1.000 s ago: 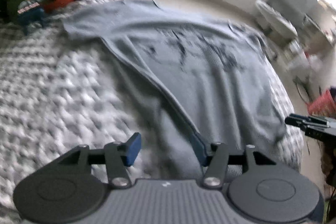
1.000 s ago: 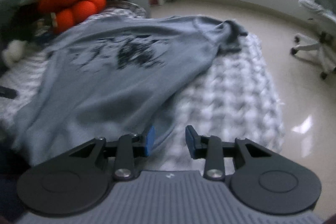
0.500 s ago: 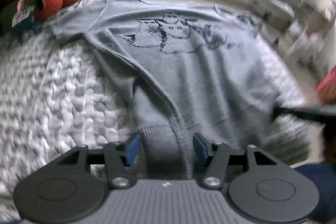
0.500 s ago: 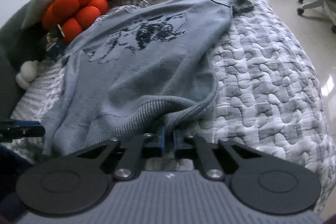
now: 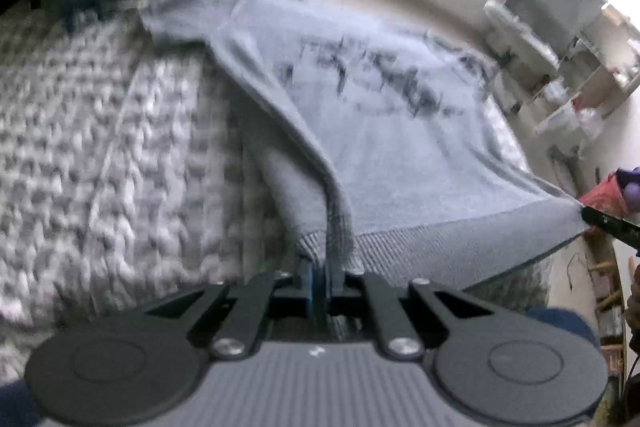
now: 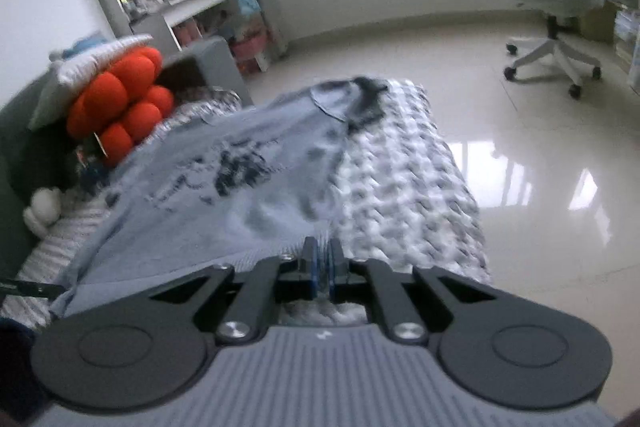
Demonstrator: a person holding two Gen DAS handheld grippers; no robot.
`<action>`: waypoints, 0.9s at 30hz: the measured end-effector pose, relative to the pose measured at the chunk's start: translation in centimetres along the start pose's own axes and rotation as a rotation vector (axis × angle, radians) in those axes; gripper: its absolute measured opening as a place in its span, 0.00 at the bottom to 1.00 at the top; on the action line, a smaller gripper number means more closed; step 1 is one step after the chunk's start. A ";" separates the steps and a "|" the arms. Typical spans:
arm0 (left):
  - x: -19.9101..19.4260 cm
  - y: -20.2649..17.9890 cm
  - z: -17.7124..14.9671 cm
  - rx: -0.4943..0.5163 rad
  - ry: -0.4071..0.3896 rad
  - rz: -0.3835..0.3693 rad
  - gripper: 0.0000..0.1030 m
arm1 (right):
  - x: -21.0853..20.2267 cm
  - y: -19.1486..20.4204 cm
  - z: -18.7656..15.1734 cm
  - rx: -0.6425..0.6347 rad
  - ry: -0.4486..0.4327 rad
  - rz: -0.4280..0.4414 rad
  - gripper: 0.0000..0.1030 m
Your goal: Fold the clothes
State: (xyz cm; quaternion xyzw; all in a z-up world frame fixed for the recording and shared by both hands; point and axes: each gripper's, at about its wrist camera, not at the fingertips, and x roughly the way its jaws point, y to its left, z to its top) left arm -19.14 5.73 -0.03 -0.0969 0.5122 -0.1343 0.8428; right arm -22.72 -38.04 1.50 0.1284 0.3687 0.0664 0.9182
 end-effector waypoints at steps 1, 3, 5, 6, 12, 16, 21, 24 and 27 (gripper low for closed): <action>0.5 -0.1 -0.2 -0.001 0.019 0.006 0.05 | 0.9 -0.1 -0.4 -0.003 0.039 -0.011 0.05; 0.8 -0.1 -0.6 0.007 0.038 0.009 0.06 | 2.9 0.0 -1.4 -0.034 0.115 -0.049 0.06; 1.1 -0.1 -1.0 0.015 0.057 0.012 0.06 | 4.1 0.1 -2.5 -0.059 0.160 -0.085 0.06; 1.1 0.0 -1.1 0.017 0.061 0.012 0.06 | 4.0 -0.1 -2.7 -0.053 0.158 -0.084 0.06; -0.7 1.6 0.4 0.017 0.016 0.056 0.06 | 1.5 -1.2 -2.4 -0.001 0.087 -0.083 0.06; -1.0 2.4 2.0 0.004 -0.017 0.080 0.08 | 2.9 -0.9 -2.8 -0.051 0.176 -0.075 0.07; -0.7 2.7 3.3 0.003 -0.036 0.094 0.38 | 3.6 -0.7 -3.0 -0.058 0.183 -0.109 0.13; 0.5 1.4 2.8 0.032 -0.019 0.060 0.41 | 3.3 -0.8 -2.6 -0.039 0.155 -0.111 0.13; 1.8 0.3 2.6 0.050 -0.014 0.074 0.46 | 3.2 -0.7 -2.0 -0.027 0.132 -0.110 0.13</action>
